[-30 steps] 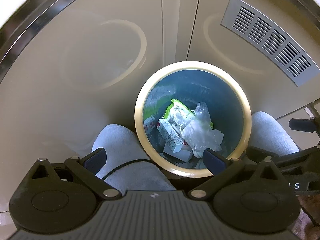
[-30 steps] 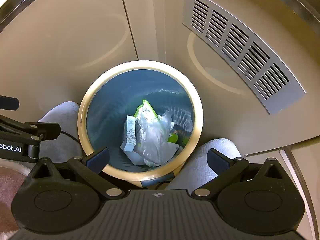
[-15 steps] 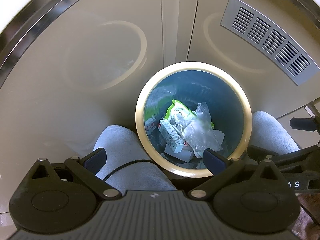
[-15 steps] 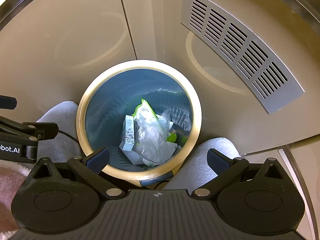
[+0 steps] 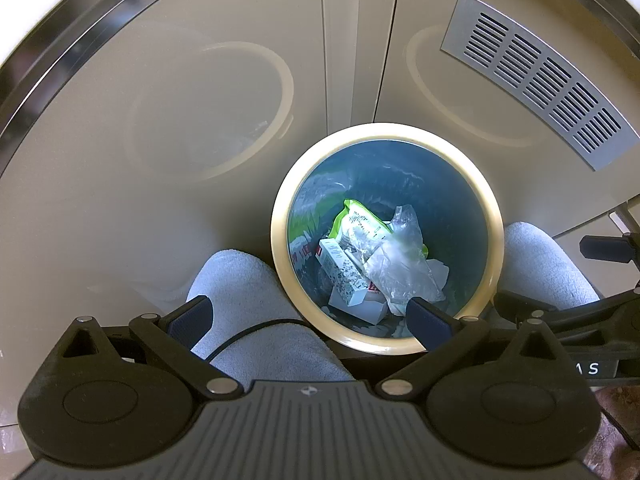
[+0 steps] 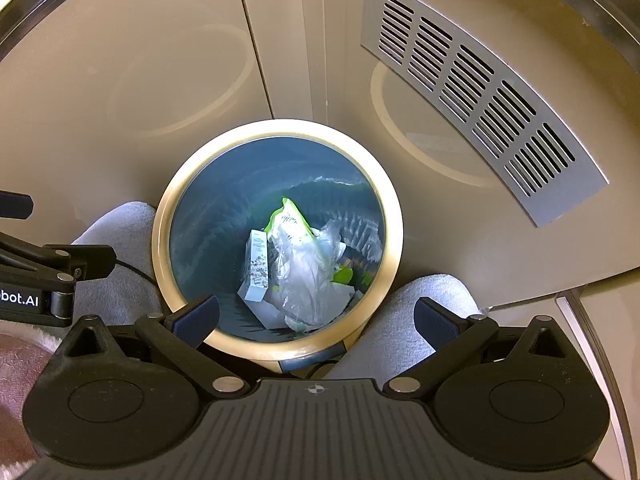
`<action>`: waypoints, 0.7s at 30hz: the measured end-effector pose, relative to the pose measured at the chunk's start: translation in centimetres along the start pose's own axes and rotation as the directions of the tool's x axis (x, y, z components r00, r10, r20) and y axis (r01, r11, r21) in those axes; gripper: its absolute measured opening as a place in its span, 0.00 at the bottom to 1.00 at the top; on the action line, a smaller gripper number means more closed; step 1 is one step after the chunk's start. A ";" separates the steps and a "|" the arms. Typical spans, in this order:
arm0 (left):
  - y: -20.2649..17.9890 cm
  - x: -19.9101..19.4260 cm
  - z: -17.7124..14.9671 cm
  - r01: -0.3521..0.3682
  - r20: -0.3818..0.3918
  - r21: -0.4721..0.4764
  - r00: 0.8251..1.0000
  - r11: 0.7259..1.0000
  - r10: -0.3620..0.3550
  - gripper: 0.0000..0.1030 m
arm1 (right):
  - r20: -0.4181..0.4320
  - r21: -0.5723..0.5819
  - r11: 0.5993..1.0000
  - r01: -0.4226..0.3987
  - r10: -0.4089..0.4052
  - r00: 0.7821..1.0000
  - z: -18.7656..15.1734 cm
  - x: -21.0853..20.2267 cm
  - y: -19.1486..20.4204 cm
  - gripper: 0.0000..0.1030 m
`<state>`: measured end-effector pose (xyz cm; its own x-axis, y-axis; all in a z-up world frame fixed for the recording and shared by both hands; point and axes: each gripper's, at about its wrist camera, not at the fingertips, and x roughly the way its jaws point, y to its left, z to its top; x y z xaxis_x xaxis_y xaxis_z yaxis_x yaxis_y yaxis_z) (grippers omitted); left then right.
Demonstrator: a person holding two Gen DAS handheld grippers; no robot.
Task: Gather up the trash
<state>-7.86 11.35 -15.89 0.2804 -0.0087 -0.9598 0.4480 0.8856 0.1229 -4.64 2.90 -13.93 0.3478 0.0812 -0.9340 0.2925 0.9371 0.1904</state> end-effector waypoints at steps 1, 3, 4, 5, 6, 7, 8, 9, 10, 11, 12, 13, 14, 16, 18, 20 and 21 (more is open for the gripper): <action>0.0 0.0 0.0 0.000 0.000 0.000 1.000 1.000 0.000 1.00 | 0.000 0.000 1.000 0.000 0.000 1.000 0.0 0.0 0.0 1.00; 0.0 0.0 0.0 0.000 0.000 0.000 1.000 1.000 0.000 1.00 | 0.000 0.000 1.000 0.000 0.000 1.000 0.0 0.0 0.0 1.00; 0.0 0.0 0.0 0.000 0.000 -0.001 1.000 1.000 0.000 1.00 | 0.000 -0.001 1.000 0.000 0.000 1.000 0.0 0.0 0.0 1.00; 0.0 0.0 0.0 0.000 0.000 0.000 1.000 1.000 0.000 1.00 | 0.000 -0.001 1.000 0.000 0.000 1.000 0.0 0.0 0.0 1.00; 0.0 0.0 0.0 0.000 0.000 0.000 1.000 1.000 0.000 1.00 | 0.000 -0.001 1.000 0.000 0.000 1.000 0.0 0.0 0.0 1.00; 0.0 0.0 0.0 0.001 -0.001 0.000 1.000 1.000 -0.001 1.00 | 0.000 -0.001 1.000 0.000 0.000 1.000 0.0 0.0 0.0 1.00; 0.0 0.0 0.0 0.001 -0.003 0.001 1.000 1.000 -0.001 1.00 | 0.000 -0.001 1.000 0.000 0.000 1.000 0.0 0.0 0.0 1.00; 0.0 0.0 0.0 0.001 -0.004 0.002 1.000 1.000 -0.001 1.00 | 0.000 -0.001 1.000 0.000 0.000 1.000 0.0 0.0 0.0 1.00; 0.1 0.1 0.0 0.002 -0.005 0.003 1.000 1.000 -0.002 1.00 | 0.000 -0.001 1.000 0.000 0.000 1.000 0.0 0.0 0.0 1.00; 0.1 0.1 0.0 0.001 -0.006 0.004 1.000 1.000 -0.001 1.00 | 0.000 -0.001 1.000 0.001 -0.001 1.000 0.0 0.0 0.0 1.00; 0.1 0.1 0.0 0.002 -0.007 0.004 1.000 1.000 -0.002 1.00 | 0.000 -0.001 1.000 0.001 -0.001 1.000 0.0 0.0 0.0 1.00; 0.1 0.1 0.0 0.001 -0.007 0.004 1.000 1.000 -0.001 1.00 | 0.000 -0.001 1.000 0.004 -0.004 1.000 0.0 0.0 0.0 1.00; 0.1 0.2 0.0 0.000 -0.008 0.005 1.000 1.000 0.000 1.00 | 0.001 0.000 1.000 0.009 -0.009 1.000 0.0 0.0 0.0 1.00; 0.1 0.3 0.1 -0.005 -0.014 0.006 1.000 1.000 0.005 1.00 | 0.001 0.001 1.000 0.022 -0.022 1.000 0.0 0.0 0.0 1.00; 0.1 0.5 0.1 -0.011 -0.023 0.008 1.000 1.000 0.011 1.00 | 0.001 0.003 1.000 0.030 -0.030 1.000 -0.1 0.0 0.0 1.00; 0.0 0.7 0.0 -0.015 -0.031 0.010 0.999 1.000 0.015 1.00 | 0.000 0.004 1.000 0.031 -0.031 1.000 -0.1 0.0 0.0 1.00; 0.0 0.8 0.0 -0.016 -0.032 0.012 0.999 1.000 0.016 1.00 | 0.000 0.004 0.999 0.032 -0.032 0.999 0.0 0.0 0.0 1.00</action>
<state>-7.63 11.38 -16.61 0.2600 0.0210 -0.9654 0.4538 0.8798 0.1414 -4.69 2.92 -13.91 0.3382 0.0513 -0.9397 0.3066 0.9380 0.1616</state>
